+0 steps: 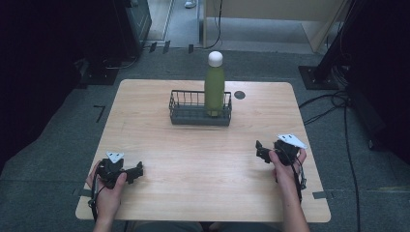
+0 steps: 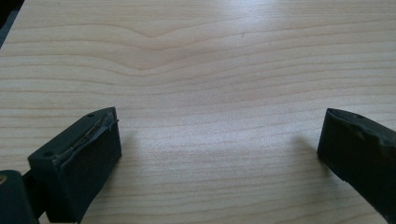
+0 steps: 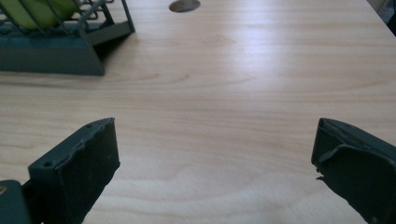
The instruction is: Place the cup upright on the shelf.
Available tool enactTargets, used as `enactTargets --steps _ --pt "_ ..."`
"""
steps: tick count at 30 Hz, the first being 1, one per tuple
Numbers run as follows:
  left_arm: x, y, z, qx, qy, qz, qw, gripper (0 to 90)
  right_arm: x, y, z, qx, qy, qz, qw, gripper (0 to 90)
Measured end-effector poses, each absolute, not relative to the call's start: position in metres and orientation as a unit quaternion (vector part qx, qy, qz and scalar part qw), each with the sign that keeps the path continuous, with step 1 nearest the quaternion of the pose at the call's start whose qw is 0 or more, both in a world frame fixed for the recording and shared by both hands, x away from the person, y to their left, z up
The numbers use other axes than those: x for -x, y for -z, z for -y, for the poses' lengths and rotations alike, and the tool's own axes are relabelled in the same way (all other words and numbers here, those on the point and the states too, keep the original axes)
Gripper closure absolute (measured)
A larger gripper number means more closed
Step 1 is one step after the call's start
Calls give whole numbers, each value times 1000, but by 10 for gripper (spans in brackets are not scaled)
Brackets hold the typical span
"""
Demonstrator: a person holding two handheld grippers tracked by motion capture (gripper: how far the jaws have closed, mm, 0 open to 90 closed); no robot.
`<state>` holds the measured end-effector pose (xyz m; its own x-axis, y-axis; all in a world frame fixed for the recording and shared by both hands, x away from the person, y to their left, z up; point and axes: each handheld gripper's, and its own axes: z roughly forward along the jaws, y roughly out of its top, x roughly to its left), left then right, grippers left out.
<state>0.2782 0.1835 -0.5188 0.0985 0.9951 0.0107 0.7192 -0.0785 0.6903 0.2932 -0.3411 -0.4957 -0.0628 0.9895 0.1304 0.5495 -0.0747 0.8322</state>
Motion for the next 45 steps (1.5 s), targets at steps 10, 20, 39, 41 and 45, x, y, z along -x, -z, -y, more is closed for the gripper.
enactTargets --steps 10,20,39,41,45 --pt "-278 519 -183 -689 -253 -622 272 1 -266 516 374 -646 -359 -611 284 9" --pt "-278 519 -184 -691 -253 -621 272 1 -242 523 399 -660 -342 -604 287 10" --pt "-278 519 -183 -691 -253 -620 272 2 -212 527 427 -673 -269 -626 287 5" --pt "-278 519 -183 -691 -253 -620 272 2 -209 528 431 -676 -273 -625 279 2" --pt "-278 519 -183 -691 -253 -620 272 1 -203 528 436 -670 -275 -633 273 0"
